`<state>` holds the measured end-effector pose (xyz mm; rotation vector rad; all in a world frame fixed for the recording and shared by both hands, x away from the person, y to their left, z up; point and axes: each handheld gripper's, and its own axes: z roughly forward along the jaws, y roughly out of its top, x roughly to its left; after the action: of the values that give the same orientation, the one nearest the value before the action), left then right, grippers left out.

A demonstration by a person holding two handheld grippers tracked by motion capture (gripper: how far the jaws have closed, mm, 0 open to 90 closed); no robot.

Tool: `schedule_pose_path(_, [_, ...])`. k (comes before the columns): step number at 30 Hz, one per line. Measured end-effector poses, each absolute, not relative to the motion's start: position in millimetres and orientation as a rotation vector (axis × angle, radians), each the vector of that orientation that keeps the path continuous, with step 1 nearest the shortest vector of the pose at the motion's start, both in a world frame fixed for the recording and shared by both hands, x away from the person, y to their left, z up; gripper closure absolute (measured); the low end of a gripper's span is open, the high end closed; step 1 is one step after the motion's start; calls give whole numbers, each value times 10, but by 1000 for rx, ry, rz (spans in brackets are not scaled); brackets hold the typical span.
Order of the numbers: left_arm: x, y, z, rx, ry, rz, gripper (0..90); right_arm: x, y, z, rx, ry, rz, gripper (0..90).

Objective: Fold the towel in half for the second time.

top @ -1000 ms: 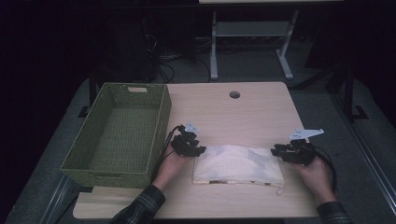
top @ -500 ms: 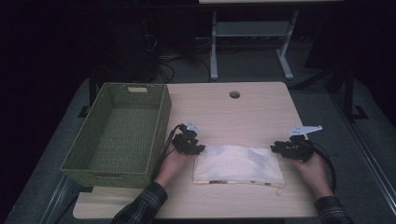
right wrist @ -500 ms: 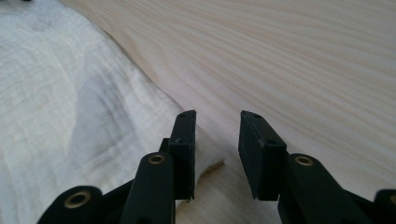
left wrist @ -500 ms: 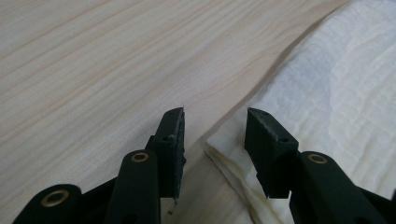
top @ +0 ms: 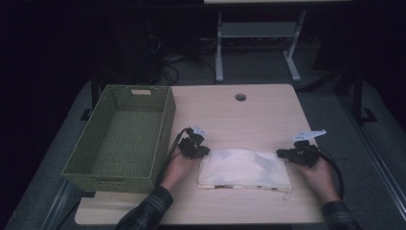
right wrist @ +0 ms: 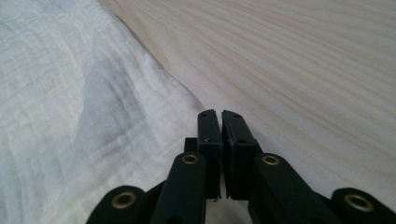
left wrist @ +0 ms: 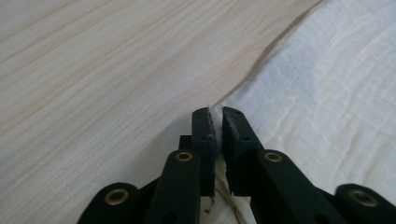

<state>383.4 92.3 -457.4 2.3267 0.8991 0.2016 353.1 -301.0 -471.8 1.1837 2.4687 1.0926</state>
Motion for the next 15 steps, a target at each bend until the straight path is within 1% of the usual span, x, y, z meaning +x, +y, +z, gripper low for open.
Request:
schedule_pose_path(3, [3832, 936, -4549, 2338, 913, 223, 856, 3537, -3033, -4705, 1169, 2455, 1061, 874])
schedule_pose_path(8, [3853, 974, -4442, 2271, 925, 263, 860, 3601, -3097, -4653, 1180, 2428, 1079, 876])
schedule_pose_path(15, [3875, 1017, -4272, 2173, 929, 334, 861, 3690, -3144, -4434, 1153, 2352, 1155, 877])
